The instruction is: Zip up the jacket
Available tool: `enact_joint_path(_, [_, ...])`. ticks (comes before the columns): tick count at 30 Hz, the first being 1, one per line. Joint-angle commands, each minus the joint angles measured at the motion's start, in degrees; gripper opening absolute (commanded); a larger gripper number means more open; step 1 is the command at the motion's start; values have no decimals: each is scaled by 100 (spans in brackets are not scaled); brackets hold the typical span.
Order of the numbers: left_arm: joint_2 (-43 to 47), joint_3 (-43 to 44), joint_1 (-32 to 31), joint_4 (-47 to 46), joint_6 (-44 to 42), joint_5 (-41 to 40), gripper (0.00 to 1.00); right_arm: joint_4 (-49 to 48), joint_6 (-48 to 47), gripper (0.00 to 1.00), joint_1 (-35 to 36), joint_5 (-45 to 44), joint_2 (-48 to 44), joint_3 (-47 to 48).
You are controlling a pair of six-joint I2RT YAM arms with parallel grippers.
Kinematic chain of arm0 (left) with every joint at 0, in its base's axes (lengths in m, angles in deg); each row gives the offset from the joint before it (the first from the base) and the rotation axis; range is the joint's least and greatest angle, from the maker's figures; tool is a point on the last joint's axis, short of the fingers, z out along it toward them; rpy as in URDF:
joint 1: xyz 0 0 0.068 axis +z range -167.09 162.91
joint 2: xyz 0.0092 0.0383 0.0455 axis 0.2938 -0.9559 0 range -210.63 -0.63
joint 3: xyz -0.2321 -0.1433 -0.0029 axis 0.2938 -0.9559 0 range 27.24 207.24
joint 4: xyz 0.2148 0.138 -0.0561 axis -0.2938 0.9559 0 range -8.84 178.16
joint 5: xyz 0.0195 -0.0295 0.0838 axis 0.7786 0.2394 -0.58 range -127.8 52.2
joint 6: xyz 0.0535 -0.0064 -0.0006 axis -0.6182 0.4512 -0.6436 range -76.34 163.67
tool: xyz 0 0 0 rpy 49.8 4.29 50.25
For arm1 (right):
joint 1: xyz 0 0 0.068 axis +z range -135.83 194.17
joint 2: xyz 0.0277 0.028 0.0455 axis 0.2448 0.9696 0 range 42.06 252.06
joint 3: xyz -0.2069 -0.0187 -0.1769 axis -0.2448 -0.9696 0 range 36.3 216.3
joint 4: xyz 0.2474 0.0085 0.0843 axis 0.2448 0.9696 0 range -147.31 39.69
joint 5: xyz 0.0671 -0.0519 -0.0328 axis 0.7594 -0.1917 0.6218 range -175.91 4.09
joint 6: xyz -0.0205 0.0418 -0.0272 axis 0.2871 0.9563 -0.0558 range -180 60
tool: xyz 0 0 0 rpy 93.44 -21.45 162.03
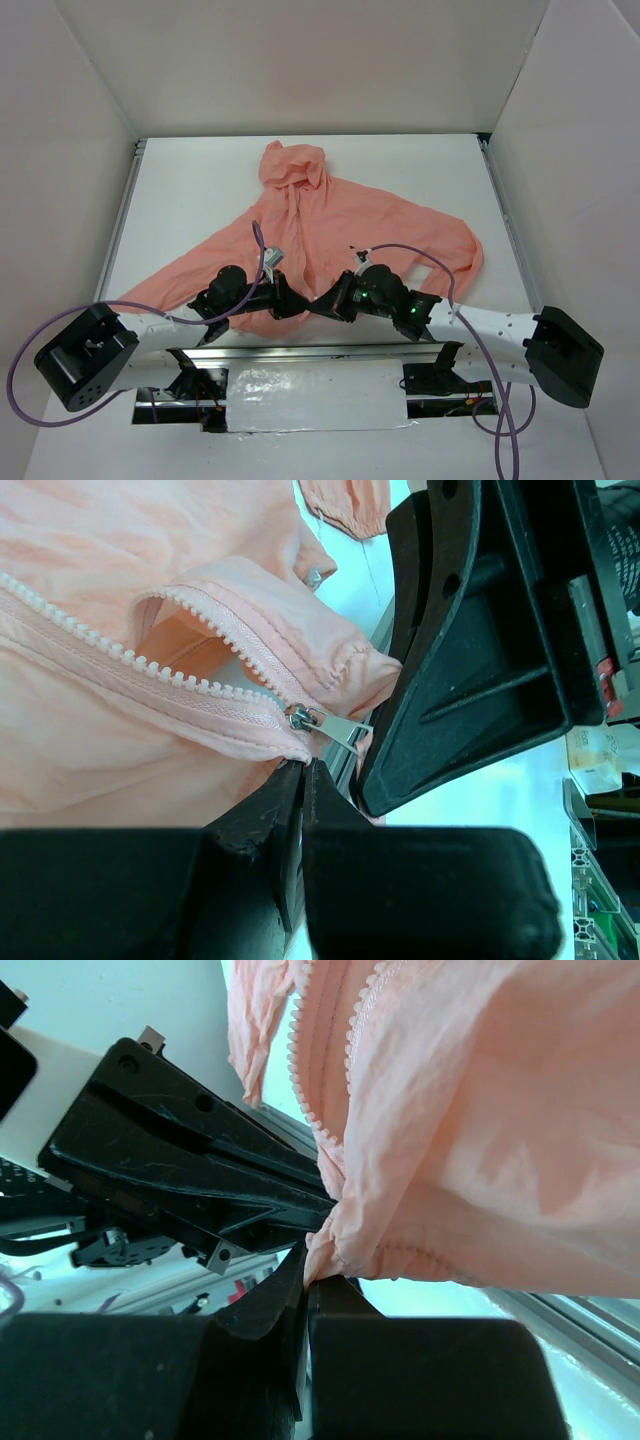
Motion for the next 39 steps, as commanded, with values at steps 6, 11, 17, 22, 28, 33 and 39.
enact_joint_path(6, [-3, 63, -91, -307, -253, 143, 0, 70, 632, 0, -139, 102, -207, 217])
enact_joint_path(11, [6, 63, -108, -307, -262, 126, 0, 1097, 853, 0, -131, 199, 12, 727])
enact_joint_path(17, [-12, 72, -117, -316, -262, 126, 0, 758, 932, 0, -139, 480, 118, 720])
enact_joint_path(22, [15, 81, -126, -281, -279, 117, 0, 756, 985, 0, -148, 489, 118, 692])
enact_joint_path(28, [32, 72, -126, -272, -297, 134, 0, 414, 1213, 0, -227, 445, 83, 429])
enact_joint_path(33, [-29, 107, -161, -298, -314, 204, 0, -113, 1381, 0, -464, 454, 56, 157])
enact_joint_path(39, [-135, 230, -266, -132, -429, 187, 0, -992, 1530, 0, -763, 796, 162, -46])
